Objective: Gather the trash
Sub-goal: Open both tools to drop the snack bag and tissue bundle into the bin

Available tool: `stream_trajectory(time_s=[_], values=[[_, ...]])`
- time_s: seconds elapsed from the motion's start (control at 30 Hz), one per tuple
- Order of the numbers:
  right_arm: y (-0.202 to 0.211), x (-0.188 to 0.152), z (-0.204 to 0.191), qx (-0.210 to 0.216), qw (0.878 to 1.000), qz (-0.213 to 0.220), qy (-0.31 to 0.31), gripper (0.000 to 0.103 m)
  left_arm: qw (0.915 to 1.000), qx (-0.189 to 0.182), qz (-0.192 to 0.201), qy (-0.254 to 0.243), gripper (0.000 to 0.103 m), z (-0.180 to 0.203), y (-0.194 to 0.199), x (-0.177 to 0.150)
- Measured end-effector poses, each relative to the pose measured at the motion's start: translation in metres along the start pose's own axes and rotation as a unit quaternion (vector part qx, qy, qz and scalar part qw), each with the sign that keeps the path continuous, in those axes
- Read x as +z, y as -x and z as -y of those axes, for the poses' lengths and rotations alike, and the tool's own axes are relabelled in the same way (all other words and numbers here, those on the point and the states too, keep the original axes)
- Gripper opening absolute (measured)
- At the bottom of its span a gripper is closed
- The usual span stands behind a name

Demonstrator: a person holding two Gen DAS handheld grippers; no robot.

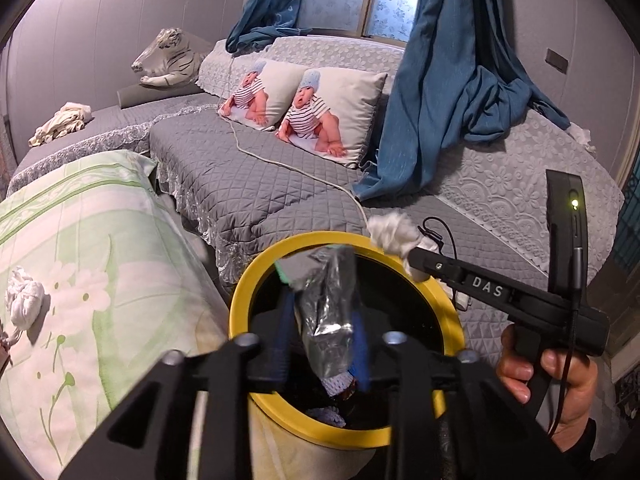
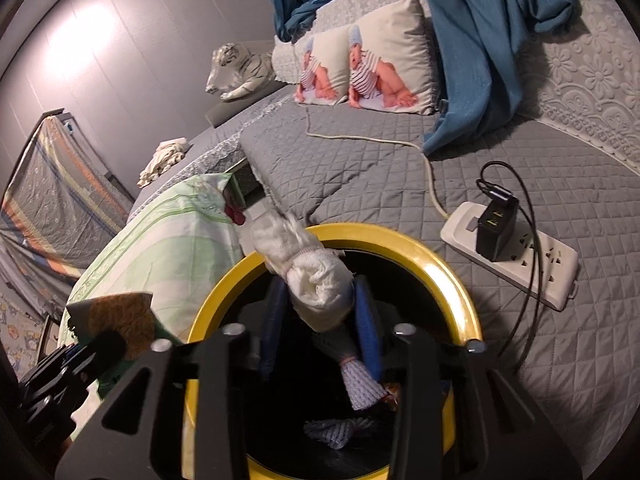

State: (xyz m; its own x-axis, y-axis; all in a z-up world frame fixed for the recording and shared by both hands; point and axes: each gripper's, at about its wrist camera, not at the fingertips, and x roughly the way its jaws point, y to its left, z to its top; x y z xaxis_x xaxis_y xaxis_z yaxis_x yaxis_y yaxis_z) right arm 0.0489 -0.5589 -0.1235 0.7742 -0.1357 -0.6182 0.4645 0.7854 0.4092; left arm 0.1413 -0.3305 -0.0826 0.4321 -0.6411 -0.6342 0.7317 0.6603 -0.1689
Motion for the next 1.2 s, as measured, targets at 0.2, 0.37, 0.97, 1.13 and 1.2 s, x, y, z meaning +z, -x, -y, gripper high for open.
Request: stream_trajectory(time_s=[0.2, 0.37, 0.97, 1.13, 1.2], values=[[0.010, 0.004, 0.009, -0.011, 1.000, 0.011, -0.020, 0.055, 0.9994, 0.006, 0.013, 0.031, 0.064, -0.016, 0.012, 0.001], [0.019, 0.006, 0.004, -0.002, 1.000, 0.022, -0.020, 0.070, 0.9970, 0.017, 0.044, 0.061, 0.087, -0.032, 0.028, 0.003], [0.048, 0.009, -0.087, 0.034, 0.992, 0.099, 0.067, 0.095, 0.9844, 0.076, 0.129, 0.092, 0.095, -0.092, 0.108, -0.002], [0.044, 0.004, -0.124, 0.044, 0.986, 0.103, 0.127, 0.095, 0.9780, 0.124, 0.139, 0.095, 0.095, -0.121, 0.131, -0.012], [0.042, 0.003, -0.141, 0.052, 0.982, 0.113, 0.142, 0.095, 0.9755, 0.136, 0.137, 0.105, 0.095, -0.135, 0.137, -0.018]])
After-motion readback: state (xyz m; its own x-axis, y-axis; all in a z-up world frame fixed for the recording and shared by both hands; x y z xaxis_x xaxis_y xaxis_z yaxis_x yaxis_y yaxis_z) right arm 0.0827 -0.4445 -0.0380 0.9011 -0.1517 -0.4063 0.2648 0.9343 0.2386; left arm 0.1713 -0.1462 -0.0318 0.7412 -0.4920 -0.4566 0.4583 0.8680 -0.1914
